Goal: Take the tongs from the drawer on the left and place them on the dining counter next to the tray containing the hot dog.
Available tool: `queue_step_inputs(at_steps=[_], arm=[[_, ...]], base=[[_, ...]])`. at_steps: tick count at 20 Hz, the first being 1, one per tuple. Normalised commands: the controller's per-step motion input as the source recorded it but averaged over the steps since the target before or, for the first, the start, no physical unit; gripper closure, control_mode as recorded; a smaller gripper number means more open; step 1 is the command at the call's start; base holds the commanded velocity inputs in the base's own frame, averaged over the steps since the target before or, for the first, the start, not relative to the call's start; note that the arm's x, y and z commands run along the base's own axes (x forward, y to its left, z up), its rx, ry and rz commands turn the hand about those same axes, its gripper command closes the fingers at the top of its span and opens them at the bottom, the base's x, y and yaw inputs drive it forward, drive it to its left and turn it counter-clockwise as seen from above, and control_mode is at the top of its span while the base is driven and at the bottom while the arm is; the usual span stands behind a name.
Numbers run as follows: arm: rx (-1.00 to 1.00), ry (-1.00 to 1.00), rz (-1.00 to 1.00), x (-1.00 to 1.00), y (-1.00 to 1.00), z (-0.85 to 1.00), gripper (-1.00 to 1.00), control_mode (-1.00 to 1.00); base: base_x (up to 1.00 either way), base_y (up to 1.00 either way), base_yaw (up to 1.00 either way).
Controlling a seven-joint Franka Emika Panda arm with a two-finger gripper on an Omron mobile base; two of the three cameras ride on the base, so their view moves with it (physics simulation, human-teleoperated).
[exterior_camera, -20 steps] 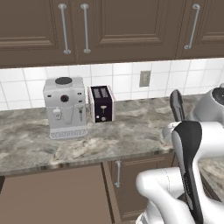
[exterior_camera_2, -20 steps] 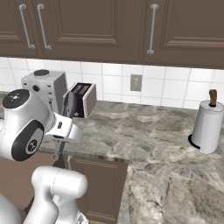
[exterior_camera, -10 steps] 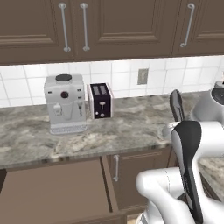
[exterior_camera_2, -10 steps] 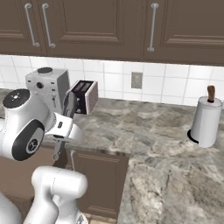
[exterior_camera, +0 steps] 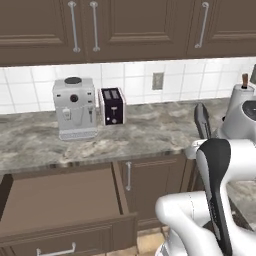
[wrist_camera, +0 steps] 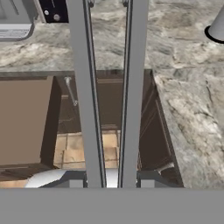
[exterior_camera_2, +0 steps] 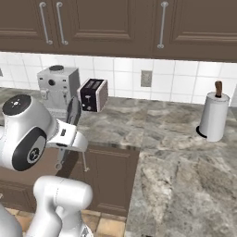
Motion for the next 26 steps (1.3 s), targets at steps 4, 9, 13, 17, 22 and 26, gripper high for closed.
queue_step_inputs(at_steps=[4, 9, 13, 17, 22, 26], arm=[[0.00, 0.00, 0.00, 0.00, 0.00, 0.00, 1.00, 1.00], [0.00, 0.00, 0.00, 0.00, 0.00, 0.00, 1.00, 1.00], [0.00, 0.00, 0.00, 0.00, 0.00, 0.00, 1.00, 1.00], [0.00, 0.00, 0.00, 0.00, 0.00, 0.00, 1.00, 1.00], [0.00, 0.00, 0.00, 0.00, 0.00, 0.00, 1.00, 1.00], [0.00, 0.00, 0.00, 0.00, 0.00, 0.00, 1.00, 1.00]], base=[[-0.44, 0.00, 0.00], [-0.32, 0.14, 0.00], [-0.37, 0.21, 0.00], [-0.41, 0.22, 0.00], [-0.49, 0.26, 0.01], [-0.37, 0.32, 0.08]])
